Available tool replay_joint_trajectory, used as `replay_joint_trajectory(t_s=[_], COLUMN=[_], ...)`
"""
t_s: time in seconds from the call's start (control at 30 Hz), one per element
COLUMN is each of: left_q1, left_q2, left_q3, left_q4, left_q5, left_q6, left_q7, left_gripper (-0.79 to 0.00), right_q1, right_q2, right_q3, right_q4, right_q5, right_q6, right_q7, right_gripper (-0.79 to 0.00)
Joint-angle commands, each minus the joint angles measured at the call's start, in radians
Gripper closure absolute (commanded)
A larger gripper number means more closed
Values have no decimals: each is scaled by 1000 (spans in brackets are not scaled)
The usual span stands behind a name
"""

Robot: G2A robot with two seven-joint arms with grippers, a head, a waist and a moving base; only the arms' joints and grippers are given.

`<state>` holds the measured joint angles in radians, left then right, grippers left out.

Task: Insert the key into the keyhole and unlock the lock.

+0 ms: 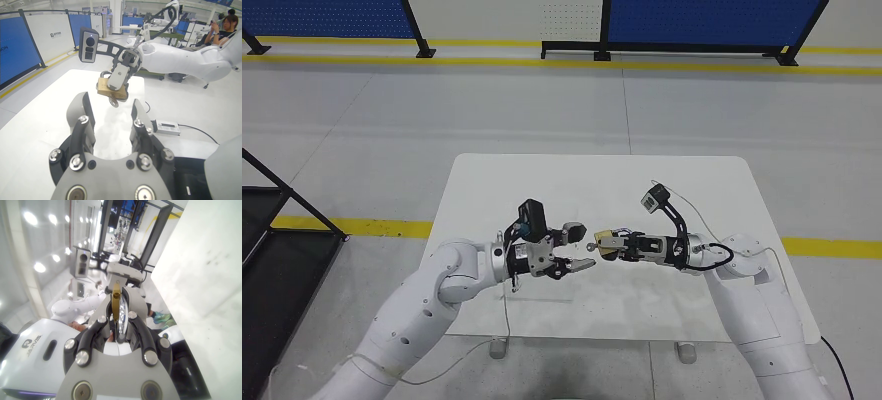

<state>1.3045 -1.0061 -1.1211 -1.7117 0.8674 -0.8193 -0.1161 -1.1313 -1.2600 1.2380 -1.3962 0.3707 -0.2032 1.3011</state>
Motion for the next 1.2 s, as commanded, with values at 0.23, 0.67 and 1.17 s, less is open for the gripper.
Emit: replay_joint_trajectory(t_s=[0.23, 0.67, 1.17], left_q1=[37, 75, 89], left_q2=[10, 27, 34], left_q3=[-78, -213, -282], left_q4=[25, 82, 117], left_q5=[-31, -88, -127], left_q6=[14, 9, 24], left_q7=[30, 43, 19], left_gripper=[-785, -785, -785], right_q1=[0, 0, 0], right_q2=[0, 0, 0], right_q3=[0, 0, 0], right_q4=[0, 0, 0], right_q5=[0, 0, 0], right_q6=[0, 0, 0], right_q7=[0, 0, 0], right_gripper=[0, 0, 0])
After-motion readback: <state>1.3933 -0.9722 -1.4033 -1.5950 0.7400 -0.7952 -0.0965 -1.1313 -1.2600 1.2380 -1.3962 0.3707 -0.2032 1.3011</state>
